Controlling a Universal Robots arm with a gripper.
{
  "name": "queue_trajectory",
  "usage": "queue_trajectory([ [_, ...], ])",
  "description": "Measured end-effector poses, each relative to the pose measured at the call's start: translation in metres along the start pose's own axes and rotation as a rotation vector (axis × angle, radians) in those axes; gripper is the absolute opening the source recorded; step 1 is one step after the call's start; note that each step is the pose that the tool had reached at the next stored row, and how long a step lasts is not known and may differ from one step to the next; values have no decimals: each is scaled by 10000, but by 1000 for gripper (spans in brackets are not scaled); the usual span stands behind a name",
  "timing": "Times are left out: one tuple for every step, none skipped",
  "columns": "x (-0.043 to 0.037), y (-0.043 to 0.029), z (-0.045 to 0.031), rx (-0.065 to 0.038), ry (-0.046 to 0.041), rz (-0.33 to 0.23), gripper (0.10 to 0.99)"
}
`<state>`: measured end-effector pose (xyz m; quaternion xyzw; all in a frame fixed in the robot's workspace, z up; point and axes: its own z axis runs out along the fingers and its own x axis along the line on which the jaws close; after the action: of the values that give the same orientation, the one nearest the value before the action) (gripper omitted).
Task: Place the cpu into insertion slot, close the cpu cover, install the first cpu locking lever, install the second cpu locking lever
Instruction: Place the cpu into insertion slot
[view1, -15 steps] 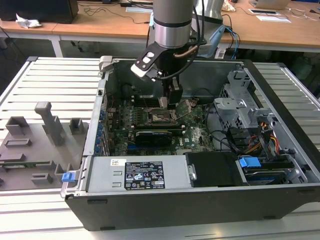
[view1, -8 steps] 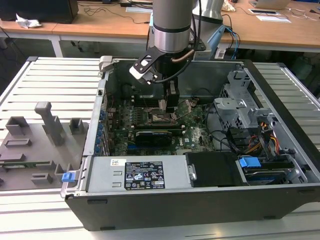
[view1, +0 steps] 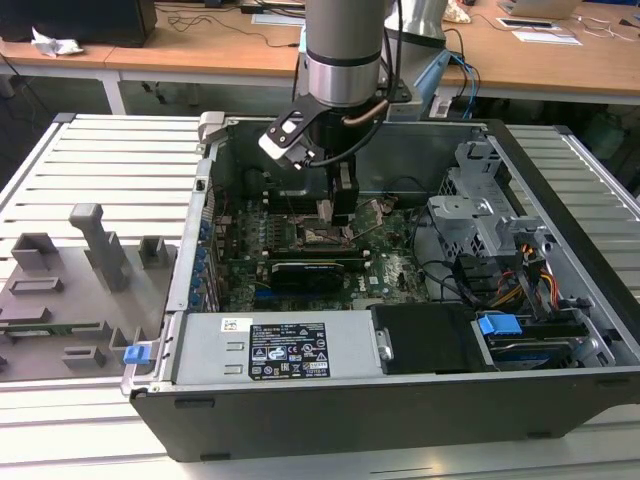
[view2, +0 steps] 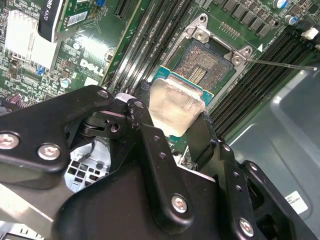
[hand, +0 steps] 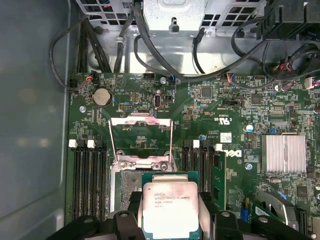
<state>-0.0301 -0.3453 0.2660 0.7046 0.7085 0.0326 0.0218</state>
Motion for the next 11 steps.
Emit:
queue_trajectory([
  [0, -1, 5, 1, -2, 0, 533],
  [-1, -1, 9, 2, -3, 0, 533],
  [-1, -1, 15, 1, -2, 0, 533],
  [0, -2, 27, 1, -4, 9, 533],
  [7, -5, 49, 0, -13, 118, 533],
  [30, -8, 87, -1, -17, 174, 533],
  [55, -23, 127, -2, -16, 173, 533],
  [80, -30, 156, 0, -18, 165, 533],
  [97, -35, 178, -1, -13, 136, 533],
  [104, -42, 191, -2, -8, 100, 533],
  [110, -49, 206, -1, -5, 47, 533],
])
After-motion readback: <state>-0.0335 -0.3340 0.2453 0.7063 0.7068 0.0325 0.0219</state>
